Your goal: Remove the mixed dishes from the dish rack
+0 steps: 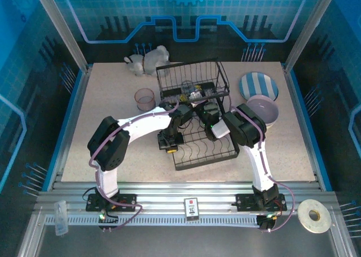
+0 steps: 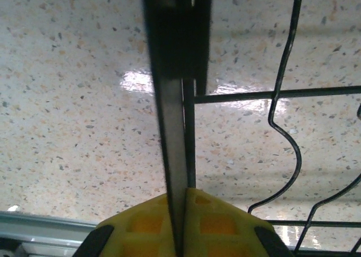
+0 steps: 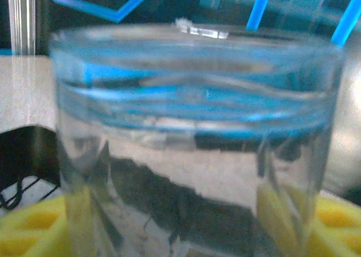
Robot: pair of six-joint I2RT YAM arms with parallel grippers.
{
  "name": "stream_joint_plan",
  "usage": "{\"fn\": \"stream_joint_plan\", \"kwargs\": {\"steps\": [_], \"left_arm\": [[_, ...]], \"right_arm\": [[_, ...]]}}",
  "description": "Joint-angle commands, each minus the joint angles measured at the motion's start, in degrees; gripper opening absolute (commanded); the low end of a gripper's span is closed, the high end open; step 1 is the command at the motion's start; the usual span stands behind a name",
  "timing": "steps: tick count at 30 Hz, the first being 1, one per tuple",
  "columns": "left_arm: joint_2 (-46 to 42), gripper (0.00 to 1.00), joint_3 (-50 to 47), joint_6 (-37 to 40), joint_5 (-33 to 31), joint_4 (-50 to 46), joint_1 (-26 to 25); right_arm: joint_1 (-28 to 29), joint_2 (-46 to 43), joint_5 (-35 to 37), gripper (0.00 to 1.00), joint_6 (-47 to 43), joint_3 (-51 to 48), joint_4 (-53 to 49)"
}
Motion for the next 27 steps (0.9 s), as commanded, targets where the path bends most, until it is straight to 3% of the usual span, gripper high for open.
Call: {"fn": "stream_joint_plan", "kwargs": {"steps": [1,27], "left_arm": [[1.0,0.00,5.1,6.3,2.2,5.5,0.5],[3.3,0.00,7.6,5.8,4.8,8.1,4.7]], "right_arm": [[6.1,1.5,-4.4,0.38,-13.8,2.4,0.9],[8.3,-9.7,-4.9,0.38,-11.4,-12.7,0.9]]}}
